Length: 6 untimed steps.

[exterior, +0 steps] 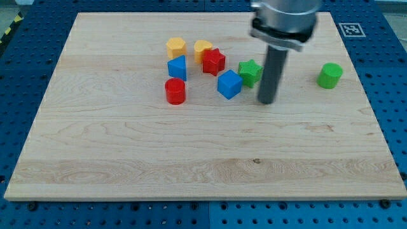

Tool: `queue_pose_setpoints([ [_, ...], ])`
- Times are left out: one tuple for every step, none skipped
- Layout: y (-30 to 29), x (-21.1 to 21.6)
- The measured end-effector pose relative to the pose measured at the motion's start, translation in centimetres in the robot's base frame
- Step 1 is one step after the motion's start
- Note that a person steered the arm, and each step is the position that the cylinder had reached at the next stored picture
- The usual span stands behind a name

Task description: Move the green star towards the red star

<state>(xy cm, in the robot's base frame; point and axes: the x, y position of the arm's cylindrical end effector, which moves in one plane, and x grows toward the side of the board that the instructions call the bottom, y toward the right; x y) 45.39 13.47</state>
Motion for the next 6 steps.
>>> queue_pose_setpoints([
  [4.4,0.2],
  [3.4,0.2],
  [1.1,-0.1],
  [0.7,-2.0],
  [0.5,-4.1],
  [-3.1,-5.9],
])
